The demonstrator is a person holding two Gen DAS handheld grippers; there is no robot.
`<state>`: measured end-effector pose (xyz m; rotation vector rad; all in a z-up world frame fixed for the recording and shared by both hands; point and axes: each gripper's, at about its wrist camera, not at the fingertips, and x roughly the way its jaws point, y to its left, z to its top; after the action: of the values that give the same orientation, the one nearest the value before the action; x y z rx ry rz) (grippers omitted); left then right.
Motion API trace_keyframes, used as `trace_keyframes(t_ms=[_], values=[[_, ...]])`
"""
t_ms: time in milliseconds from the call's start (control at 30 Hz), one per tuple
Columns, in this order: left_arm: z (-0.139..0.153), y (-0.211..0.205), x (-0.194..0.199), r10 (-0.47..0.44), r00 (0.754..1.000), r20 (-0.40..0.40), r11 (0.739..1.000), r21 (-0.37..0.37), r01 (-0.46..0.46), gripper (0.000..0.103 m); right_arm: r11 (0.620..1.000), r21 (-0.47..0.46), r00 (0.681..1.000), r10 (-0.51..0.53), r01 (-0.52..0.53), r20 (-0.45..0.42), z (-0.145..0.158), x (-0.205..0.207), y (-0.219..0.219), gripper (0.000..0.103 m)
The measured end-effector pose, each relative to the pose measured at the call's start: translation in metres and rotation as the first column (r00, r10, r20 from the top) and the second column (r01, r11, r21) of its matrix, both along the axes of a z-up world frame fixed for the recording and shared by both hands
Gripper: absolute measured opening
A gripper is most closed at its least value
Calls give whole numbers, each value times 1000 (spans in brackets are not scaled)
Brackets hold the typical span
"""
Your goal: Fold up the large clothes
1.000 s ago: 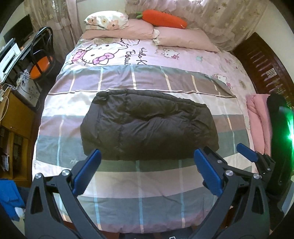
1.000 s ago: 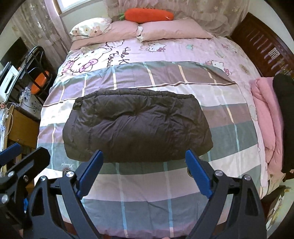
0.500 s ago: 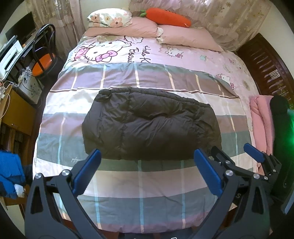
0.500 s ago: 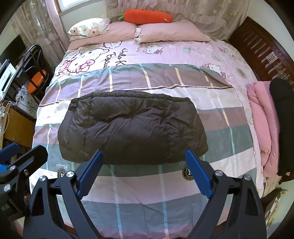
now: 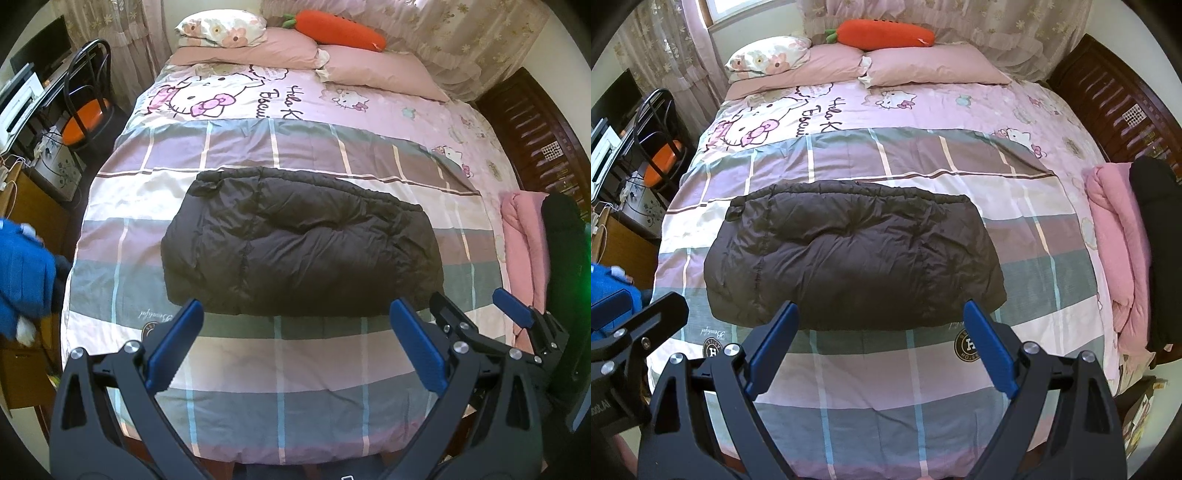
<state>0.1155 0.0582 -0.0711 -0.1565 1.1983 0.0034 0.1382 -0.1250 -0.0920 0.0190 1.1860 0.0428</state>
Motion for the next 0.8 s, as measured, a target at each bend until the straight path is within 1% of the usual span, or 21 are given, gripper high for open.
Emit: trace_keyframes(t_ms=[67,167,300,400,600,667,700,733,800], values=[[1,1,0,-2,1000,15,1000,-12,2,101,1000,-2,1000,-2,2,0,-1,-1,-1,91],[2,1,1,-5,1000,27,1000,-5,5,101,1000,0,1000,0,0,-1,-2,-1,-2,91],[-2,2,1,9,1000,7,1000,-2,-9,101,1000,1,1000,-4,4,-2,-2,-1,-3,91],[-6,1,1,-3,1000,0,1000,11,3,101,1000,-1,1000,-13,13,-4,-5,-4,-3,91],[-15,3,-3,6,1000,-30,1000,1,-6,101,1000,-3,1000,-17,17,-16,-11,-9,-6,91],[-18,5,-7,0,999,-40,1000,-6,-1,101,1000,4,1000,-2,2,-25,-15,-13,-6,91],[-20,6,-11,-5,999,-50,1000,-15,4,101,1000,18,999,13,-13,-36,-19,-16,-8,91],[-26,8,-17,-10,998,-69,999,-32,8,101,998,49,997,36,-33,-65,-28,-23,-11,91],[-41,12,-31,-28,993,-111,998,-66,21,101,994,100,984,63,-47,-165,-57,-39,-23,91]])
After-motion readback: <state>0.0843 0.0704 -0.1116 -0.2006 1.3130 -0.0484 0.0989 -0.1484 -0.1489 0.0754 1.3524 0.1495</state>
